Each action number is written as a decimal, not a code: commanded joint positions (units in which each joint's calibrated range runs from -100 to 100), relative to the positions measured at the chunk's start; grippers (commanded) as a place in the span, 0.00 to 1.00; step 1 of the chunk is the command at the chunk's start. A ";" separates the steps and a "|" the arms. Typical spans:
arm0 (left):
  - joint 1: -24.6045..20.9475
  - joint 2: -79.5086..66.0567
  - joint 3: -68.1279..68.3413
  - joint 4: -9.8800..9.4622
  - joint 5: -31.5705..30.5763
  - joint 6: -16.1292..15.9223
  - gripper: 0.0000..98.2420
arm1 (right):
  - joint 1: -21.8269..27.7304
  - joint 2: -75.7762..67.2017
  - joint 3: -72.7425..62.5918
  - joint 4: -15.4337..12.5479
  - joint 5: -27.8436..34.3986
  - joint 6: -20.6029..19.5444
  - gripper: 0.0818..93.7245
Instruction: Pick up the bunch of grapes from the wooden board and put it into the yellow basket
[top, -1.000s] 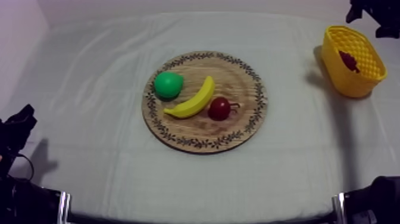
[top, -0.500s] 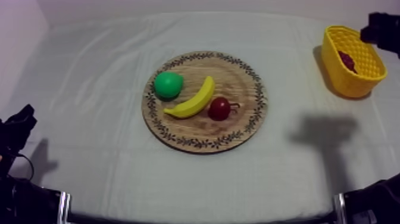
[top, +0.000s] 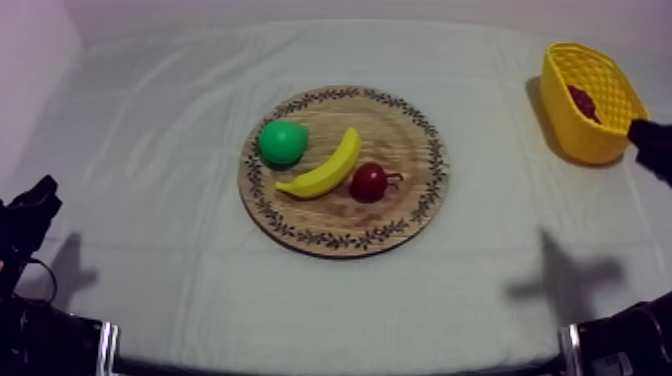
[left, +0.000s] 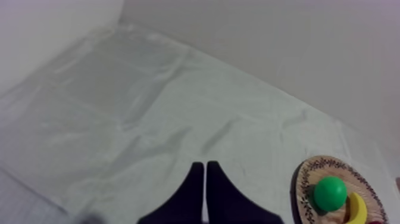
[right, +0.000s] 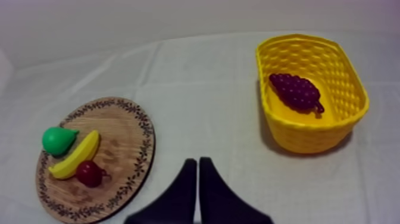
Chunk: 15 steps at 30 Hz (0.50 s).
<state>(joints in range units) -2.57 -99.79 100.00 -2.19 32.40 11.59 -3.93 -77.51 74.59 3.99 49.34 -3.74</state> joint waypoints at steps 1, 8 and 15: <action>0.00 0.05 0.00 -0.03 0.02 0.01 0.00 | 0.25 -6.00 10.96 0.45 -5.09 0.35 0.00; 0.00 0.05 0.00 -0.03 0.02 -0.01 0.00 | 2.05 -14.92 22.56 -2.46 -8.78 4.15 0.00; 0.00 0.05 0.00 -0.03 0.02 0.02 0.00 | 4.41 -17.89 24.71 -4.42 -9.64 4.38 0.00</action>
<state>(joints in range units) -2.57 -99.79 100.00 -2.19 32.40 11.59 0.27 -95.42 99.32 0.00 40.03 0.59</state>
